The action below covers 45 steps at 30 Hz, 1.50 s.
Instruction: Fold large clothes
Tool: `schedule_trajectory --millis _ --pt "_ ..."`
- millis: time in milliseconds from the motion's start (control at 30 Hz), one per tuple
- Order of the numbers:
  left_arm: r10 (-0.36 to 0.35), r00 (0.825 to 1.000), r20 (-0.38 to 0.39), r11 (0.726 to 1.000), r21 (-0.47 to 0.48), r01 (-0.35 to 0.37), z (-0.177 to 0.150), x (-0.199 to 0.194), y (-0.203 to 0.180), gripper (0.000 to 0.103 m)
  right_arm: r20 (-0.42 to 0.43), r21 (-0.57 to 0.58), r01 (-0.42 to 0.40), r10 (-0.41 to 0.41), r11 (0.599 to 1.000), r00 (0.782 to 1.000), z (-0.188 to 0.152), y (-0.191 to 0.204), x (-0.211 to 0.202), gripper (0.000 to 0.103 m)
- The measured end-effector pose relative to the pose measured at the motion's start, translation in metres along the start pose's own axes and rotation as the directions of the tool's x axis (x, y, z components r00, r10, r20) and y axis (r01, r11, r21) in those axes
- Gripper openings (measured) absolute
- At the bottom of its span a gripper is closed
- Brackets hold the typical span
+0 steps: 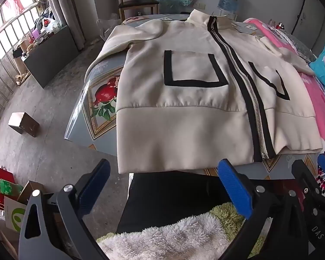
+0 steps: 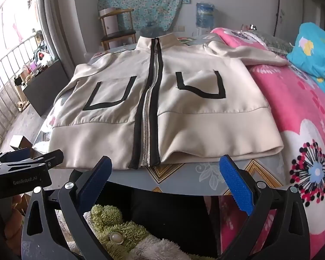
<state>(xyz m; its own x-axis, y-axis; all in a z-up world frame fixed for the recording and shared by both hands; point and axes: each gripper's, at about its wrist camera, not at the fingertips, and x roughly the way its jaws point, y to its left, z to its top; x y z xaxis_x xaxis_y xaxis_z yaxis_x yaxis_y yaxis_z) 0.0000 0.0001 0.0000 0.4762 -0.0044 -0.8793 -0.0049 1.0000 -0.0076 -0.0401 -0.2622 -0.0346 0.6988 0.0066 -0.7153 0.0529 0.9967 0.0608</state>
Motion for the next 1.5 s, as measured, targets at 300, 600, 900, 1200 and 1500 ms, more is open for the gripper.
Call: schedule_trajectory --millis 300,600,900,1200,1500 --pt "0.003 1.0 -0.005 1.0 0.003 -0.003 -0.002 0.0002 -0.0076 0.098 0.003 -0.003 0.005 -0.005 1.0 1.0 0.0018 -0.0001 -0.0019 0.096" --pt "0.0 1.0 -0.008 1.0 0.005 0.0 -0.0027 0.001 -0.0057 0.098 0.002 -0.002 0.005 -0.005 1.0 1.0 0.0033 0.0002 -0.0037 0.096" --pt "0.002 1.0 -0.007 1.0 0.005 -0.002 -0.0029 0.0012 -0.0059 0.098 0.003 -0.003 0.008 -0.008 1.0 1.0 0.0035 -0.0007 -0.0033 0.096" --pt "0.002 1.0 -0.006 1.0 0.007 -0.002 -0.0029 0.0012 -0.0059 0.098 0.002 -0.002 0.01 -0.01 1.0 1.0 0.0038 0.0002 -0.0031 0.096" --pt "0.003 1.0 -0.005 1.0 0.008 -0.003 -0.0015 0.0013 -0.0055 0.098 0.002 -0.001 0.007 -0.007 1.0 1.0 0.0037 0.0004 -0.0039 0.096"
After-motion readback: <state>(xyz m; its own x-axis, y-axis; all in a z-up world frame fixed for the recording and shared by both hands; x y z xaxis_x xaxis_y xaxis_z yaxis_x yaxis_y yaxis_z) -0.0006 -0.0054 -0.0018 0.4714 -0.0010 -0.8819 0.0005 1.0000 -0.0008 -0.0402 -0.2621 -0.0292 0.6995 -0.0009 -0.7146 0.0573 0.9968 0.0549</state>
